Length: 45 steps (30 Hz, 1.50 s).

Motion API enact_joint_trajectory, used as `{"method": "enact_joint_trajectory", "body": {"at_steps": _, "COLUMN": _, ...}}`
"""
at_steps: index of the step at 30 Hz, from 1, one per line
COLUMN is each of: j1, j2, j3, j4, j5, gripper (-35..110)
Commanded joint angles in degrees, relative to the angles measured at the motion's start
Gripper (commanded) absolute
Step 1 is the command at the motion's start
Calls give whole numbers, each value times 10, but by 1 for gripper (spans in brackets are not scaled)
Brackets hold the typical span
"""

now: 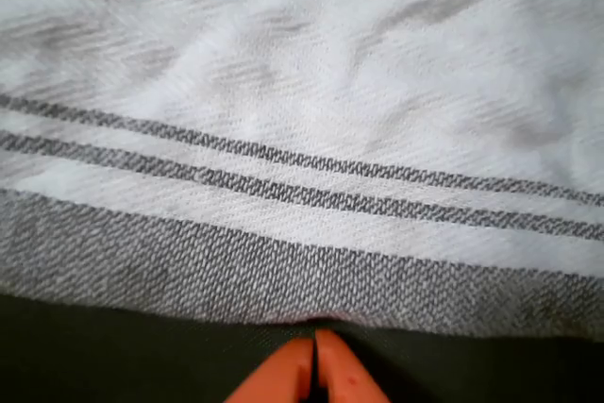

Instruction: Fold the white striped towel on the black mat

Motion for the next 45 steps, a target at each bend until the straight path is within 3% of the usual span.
{"method": "enact_joint_trajectory", "body": {"at_steps": 1, "j1": -4, "j2": -25, "j3": -37, "j4": -2, "j5": 2, "gripper": 0}}
{"method": "enact_joint_trajectory", "body": {"at_steps": 20, "j1": -79, "j2": -354, "j3": -393, "j4": 65, "j5": 75, "gripper": 0}}
{"method": "enact_joint_trajectory", "body": {"at_steps": 36, "j1": -201, "j2": -596, "j3": -704, "j4": 165, "j5": 127, "gripper": 0}}
{"method": "enact_joint_trajectory", "body": {"at_steps": 45, "j1": -258, "j2": -723, "j3": -846, "j4": 169, "j5": 172, "gripper": 0}}
